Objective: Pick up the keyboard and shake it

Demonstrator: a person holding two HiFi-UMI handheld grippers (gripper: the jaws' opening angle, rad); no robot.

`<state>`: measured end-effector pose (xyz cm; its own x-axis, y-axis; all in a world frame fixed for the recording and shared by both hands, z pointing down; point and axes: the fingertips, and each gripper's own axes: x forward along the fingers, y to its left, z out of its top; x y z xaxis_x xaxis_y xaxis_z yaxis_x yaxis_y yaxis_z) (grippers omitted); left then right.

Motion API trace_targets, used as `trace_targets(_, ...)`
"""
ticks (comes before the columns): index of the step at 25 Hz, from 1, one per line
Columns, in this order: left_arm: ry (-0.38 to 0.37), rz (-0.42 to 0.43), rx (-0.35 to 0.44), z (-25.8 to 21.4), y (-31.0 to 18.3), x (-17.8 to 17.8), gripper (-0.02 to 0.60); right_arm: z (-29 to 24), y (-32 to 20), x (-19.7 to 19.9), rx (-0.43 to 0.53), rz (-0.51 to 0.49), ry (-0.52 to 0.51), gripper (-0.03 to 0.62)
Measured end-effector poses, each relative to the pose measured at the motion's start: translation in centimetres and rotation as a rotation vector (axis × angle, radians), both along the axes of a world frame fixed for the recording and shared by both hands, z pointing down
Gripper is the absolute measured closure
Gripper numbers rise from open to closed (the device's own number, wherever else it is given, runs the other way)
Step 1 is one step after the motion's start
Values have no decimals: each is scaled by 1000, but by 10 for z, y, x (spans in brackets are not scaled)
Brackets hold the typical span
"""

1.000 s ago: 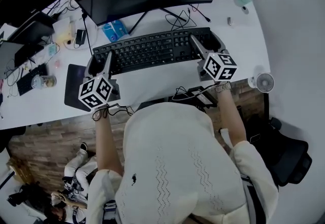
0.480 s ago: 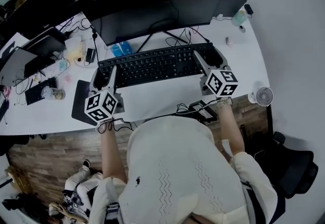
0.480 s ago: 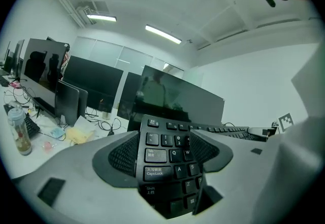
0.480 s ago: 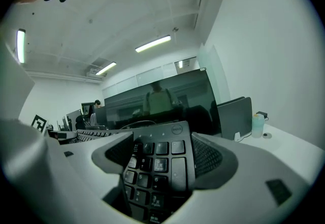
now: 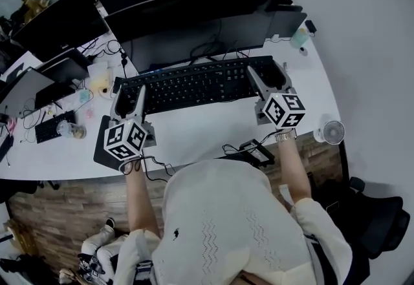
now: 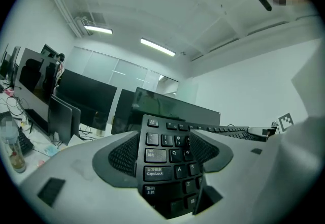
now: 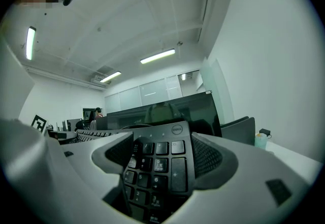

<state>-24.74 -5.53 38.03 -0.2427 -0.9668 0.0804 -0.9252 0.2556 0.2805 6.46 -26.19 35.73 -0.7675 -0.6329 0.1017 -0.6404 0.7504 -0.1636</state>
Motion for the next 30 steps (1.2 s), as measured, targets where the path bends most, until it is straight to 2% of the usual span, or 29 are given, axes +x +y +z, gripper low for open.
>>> trace_targets(11,-46,4,73,-62,-10,-13,279,-63,-4,-11,86,10,-45,247)
trace_targets(30,-181,1,308,-187,-10,-39,279,-193,1,-34,328,5,-188,250)
